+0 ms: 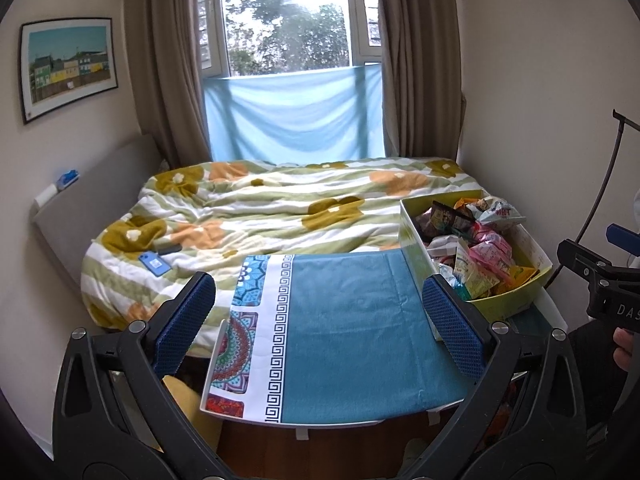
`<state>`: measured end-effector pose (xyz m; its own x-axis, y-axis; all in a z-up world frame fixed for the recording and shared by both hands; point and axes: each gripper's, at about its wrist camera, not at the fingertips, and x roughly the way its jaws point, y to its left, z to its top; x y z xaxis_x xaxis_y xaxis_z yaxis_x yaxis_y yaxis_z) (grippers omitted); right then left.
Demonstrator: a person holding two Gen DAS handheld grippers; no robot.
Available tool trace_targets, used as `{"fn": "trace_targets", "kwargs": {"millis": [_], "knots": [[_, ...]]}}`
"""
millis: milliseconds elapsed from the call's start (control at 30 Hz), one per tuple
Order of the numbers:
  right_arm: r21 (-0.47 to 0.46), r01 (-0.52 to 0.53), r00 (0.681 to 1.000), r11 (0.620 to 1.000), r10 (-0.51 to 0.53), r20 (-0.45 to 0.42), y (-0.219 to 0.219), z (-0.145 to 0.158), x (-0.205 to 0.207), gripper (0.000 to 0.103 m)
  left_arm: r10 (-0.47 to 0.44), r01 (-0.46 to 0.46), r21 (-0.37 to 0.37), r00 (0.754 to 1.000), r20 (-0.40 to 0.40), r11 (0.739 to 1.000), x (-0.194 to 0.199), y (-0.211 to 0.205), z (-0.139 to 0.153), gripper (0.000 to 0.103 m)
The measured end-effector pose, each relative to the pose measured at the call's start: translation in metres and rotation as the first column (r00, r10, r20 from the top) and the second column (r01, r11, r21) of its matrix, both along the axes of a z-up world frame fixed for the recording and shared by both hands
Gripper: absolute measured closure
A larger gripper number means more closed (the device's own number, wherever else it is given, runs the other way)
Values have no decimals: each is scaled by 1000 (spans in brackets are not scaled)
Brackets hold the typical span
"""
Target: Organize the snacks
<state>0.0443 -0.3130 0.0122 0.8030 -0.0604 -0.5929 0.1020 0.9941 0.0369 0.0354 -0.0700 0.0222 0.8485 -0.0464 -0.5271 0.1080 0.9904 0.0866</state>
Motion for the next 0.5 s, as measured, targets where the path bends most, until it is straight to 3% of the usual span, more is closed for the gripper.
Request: {"fn": "trace_targets", "kwargs": {"millis": [500], "knots": [[0, -1, 1000, 1000, 1, 0, 3, 2, 0, 1, 8, -8, 2, 1000, 5, 1000, 0, -2, 0, 1]]}}
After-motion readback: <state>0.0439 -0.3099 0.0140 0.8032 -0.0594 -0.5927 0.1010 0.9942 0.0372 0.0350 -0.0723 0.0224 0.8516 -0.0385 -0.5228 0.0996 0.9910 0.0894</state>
